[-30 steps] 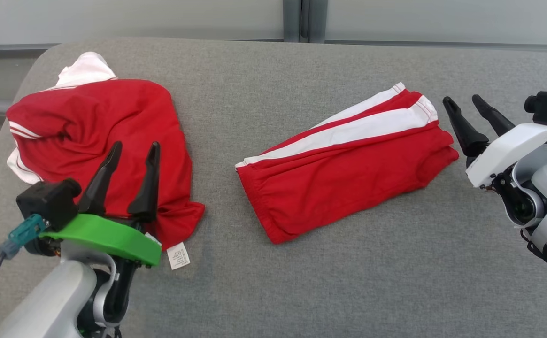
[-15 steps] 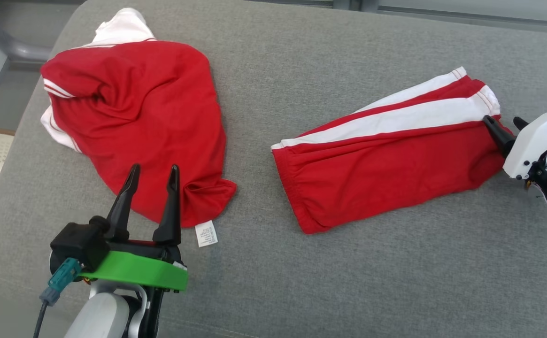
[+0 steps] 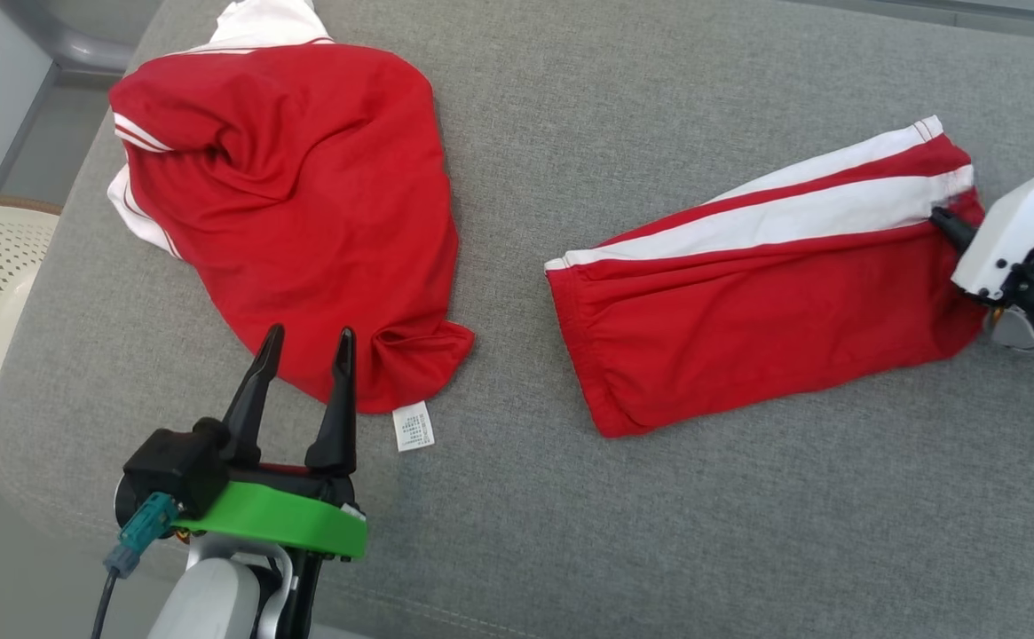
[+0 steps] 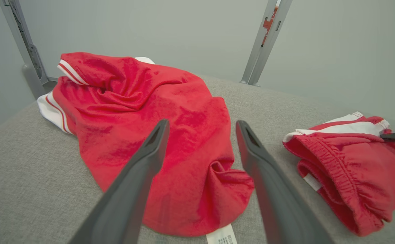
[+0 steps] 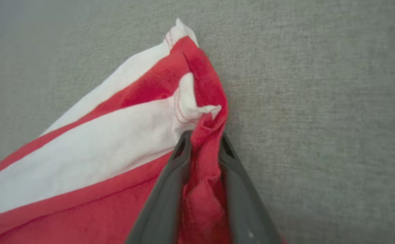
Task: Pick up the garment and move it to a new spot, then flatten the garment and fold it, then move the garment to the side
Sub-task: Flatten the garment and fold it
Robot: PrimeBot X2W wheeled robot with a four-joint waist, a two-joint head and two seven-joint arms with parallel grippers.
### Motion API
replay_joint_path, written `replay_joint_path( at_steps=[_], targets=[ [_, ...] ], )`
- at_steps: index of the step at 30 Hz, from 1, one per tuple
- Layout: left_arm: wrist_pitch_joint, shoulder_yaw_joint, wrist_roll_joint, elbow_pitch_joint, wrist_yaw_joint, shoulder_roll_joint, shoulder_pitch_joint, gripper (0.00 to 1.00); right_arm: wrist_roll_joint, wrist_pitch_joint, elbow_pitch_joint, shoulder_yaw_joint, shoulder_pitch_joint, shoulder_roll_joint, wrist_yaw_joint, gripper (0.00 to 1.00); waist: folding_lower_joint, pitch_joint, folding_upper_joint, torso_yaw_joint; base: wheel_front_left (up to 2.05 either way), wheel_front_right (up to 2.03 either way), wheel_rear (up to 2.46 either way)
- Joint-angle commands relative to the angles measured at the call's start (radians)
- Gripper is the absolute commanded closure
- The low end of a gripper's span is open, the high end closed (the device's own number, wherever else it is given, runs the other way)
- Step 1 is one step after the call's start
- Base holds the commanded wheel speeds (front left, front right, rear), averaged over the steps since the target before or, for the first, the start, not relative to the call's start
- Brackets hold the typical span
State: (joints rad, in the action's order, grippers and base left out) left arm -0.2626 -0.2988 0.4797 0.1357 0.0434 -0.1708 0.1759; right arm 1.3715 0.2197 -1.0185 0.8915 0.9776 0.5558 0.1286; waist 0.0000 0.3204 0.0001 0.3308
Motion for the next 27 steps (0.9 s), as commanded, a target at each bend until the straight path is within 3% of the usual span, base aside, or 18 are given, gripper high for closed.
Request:
replay_joint_path(
  at_steps=[1,10,20,27],
  targets=[
    [-0.003,0.006,-0.016,0.01,0.009,0.008,0.003,0.0,0.009,-0.014,0.012,0.008,-0.026,-0.032,0.004,1.0,0.0,-0.006,-0.0001,-0.004,0.0,0.0,0.0],
    [-0.003,0.034,-0.045,0.058,0.036,0.018,-0.027,0.0,0.06,-0.039,0.043,-0.005,-0.068,-0.008,0.002,1.0,0.0,-0.077,-0.0001,-0.073,0.0,0.0,0.0],
    [-0.003,0.038,-0.053,0.081,0.041,0.008,-0.056,0.0,0.087,0.064,0.076,0.019,-0.114,0.06,0.002,1.0,0.0,-0.16,-0.0001,-0.195,0.0,0.0,0.0],
    [-0.003,0.041,-0.043,0.089,0.037,0.006,-0.082,0.0,0.082,0.005,0.115,0.015,-0.142,0.092,0.002,1.0,0.0,-0.208,-0.0001,-0.255,0.0,0.0,0.0]
  ],
)
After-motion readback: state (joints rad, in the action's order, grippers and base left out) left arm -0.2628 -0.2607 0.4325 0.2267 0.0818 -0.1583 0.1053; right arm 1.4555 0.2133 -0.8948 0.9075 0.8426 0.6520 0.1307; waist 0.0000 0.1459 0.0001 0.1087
